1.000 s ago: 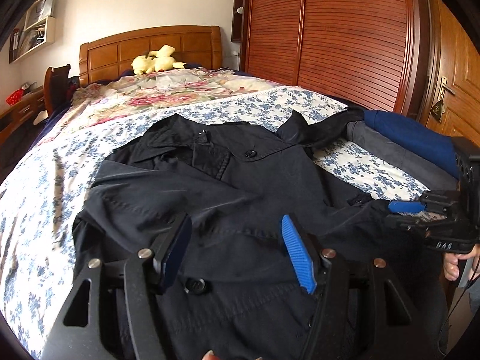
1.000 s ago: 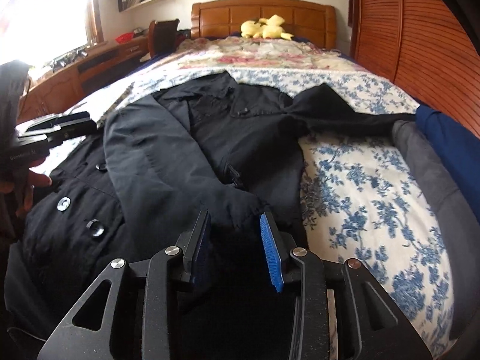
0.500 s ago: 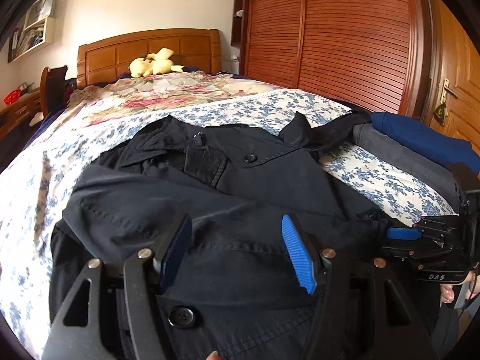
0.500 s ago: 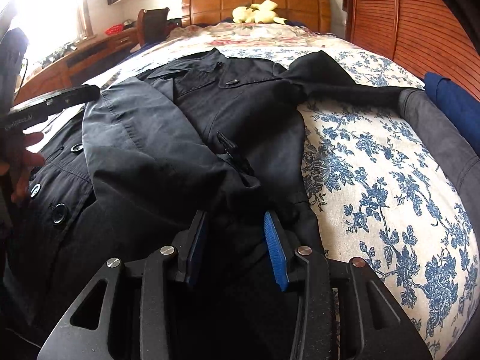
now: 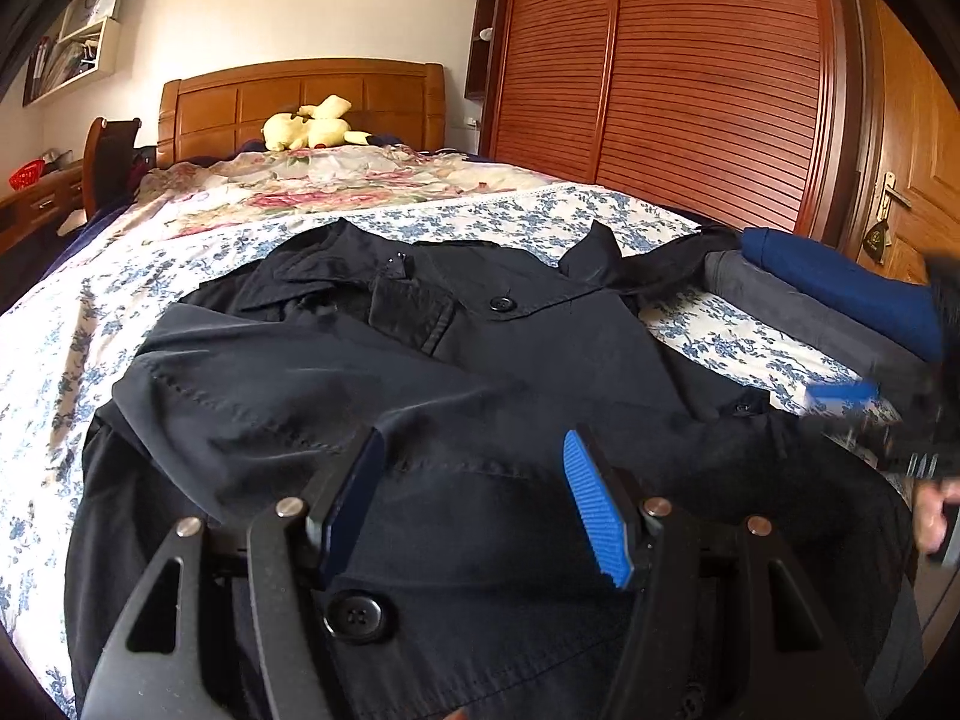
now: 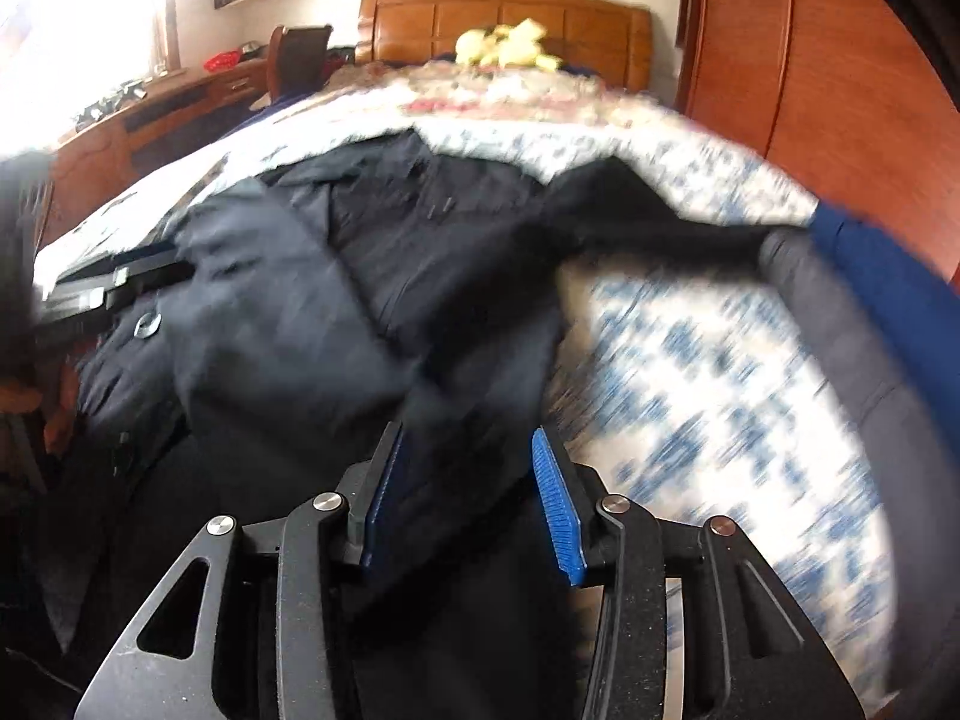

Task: Fold large clothes
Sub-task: 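Move the right tool toward the other outstretched coat sleeve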

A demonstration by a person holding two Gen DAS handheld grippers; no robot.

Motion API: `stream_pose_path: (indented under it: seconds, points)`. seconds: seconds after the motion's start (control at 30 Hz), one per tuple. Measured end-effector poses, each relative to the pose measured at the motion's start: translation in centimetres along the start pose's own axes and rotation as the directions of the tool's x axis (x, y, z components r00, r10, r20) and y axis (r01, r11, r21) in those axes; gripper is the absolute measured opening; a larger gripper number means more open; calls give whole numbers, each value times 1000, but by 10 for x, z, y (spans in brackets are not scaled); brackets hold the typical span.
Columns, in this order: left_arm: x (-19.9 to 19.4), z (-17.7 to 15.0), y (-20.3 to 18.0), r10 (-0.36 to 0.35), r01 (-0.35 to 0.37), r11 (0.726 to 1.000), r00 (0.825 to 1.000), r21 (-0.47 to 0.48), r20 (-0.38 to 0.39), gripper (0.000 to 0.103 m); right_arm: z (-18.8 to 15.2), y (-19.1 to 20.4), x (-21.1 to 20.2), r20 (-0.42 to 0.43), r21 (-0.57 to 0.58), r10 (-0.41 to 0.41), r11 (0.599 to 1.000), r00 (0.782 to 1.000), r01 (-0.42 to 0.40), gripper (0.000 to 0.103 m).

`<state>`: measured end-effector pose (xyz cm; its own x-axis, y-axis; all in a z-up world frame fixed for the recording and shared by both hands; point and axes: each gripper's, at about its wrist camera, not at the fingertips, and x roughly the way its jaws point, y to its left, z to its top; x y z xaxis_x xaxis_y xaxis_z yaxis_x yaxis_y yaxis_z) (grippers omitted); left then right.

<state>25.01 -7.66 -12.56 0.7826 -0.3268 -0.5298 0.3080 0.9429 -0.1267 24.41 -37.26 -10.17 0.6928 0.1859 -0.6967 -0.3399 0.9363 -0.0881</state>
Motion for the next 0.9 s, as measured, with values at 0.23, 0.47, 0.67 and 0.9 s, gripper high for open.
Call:
stream_pose_path:
  seconds: [0.23,0.47,0.67,0.9]
  points:
    - [-4,-2,-5,15,-15,1000,1000,18,18,62,59,-47,22,40,-19,-86,996,996,87,60]
    - [-6,-3,-10,24,-26,999,999,42,35,62,94,-115,90,-34,143,-107,983,994,111,60]
    - [-6,-3,-11,27,-29,999,999,44,38,62,103,-162,133,-119,284,-119,947,986,149,60]
    - [-4,-4,-12,26,-27,998,999,49,27,62,106,-191,161,-154,408,-74,903,985,132,59]
